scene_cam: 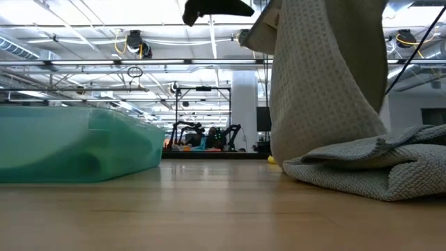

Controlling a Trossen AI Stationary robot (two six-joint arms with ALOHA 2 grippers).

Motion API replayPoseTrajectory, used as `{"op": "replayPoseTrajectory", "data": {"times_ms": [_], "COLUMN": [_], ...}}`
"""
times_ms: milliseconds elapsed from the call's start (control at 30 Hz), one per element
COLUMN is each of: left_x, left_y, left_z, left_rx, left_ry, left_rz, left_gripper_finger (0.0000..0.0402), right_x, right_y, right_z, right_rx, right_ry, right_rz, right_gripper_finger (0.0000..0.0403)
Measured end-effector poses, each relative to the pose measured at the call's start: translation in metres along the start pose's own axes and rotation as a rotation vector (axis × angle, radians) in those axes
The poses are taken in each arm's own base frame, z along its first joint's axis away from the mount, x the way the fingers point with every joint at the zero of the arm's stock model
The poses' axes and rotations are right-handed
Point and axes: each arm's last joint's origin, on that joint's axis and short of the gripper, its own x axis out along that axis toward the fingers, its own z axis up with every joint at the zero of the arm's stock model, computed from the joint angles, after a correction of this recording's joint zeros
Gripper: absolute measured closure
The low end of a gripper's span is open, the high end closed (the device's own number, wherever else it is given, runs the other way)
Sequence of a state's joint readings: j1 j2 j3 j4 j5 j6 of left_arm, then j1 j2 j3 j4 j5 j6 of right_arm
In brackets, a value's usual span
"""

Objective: Fold microfiber towels
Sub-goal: Fold the top gray microfiber cloth

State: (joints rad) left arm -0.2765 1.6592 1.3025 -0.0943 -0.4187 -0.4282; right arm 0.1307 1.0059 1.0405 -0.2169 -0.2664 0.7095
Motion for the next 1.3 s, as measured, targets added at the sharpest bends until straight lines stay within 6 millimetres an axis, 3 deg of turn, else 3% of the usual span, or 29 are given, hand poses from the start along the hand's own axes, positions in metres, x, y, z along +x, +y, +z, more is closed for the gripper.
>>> {"op": "replayPoseTrajectory", "data": {"times_ms": [233,467,600,833,1067,1300], "left_x": [0.013,0.019,0.017,0.011,-0.003,-0.029], "left_y": [0.019,0.036,0.036,0.04,0.042,0.041], "left_z": [0.004,0.0,0.0,0.007,0.014,0.026], "left_rx": [0.024,0.061,0.125,0.158,0.125,0.073], "left_ry": [-0.004,0.142,0.152,0.153,0.172,0.178], "left_rz": [0.071,-0.002,-0.016,-0.053,-0.107,-0.168], "left_gripper_finger": [0.0172,0.0181,0.023,0.0383,0.0397,0.0397], "right_x": [-0.002,-0.002,-0.002,-0.002,-0.002,-0.002], "right_y": [0.001,0.0,0.0,-0.001,-0.004,-0.011], "right_z": [0.001,0.001,0.002,0.002,0.0,-0.011], "right_rx": [-0.016,-0.016,0.015,0.087,0.138,0.179], "right_ry": [0.008,-0.005,-0.018,-0.035,-0.03,-0.019], "right_rz": [0.024,0.013,-0.002,-0.024,-0.066,-0.234], "right_gripper_finger": [0.0401,0.0401,0.0401,0.0401,0.0401,0.0376]}}
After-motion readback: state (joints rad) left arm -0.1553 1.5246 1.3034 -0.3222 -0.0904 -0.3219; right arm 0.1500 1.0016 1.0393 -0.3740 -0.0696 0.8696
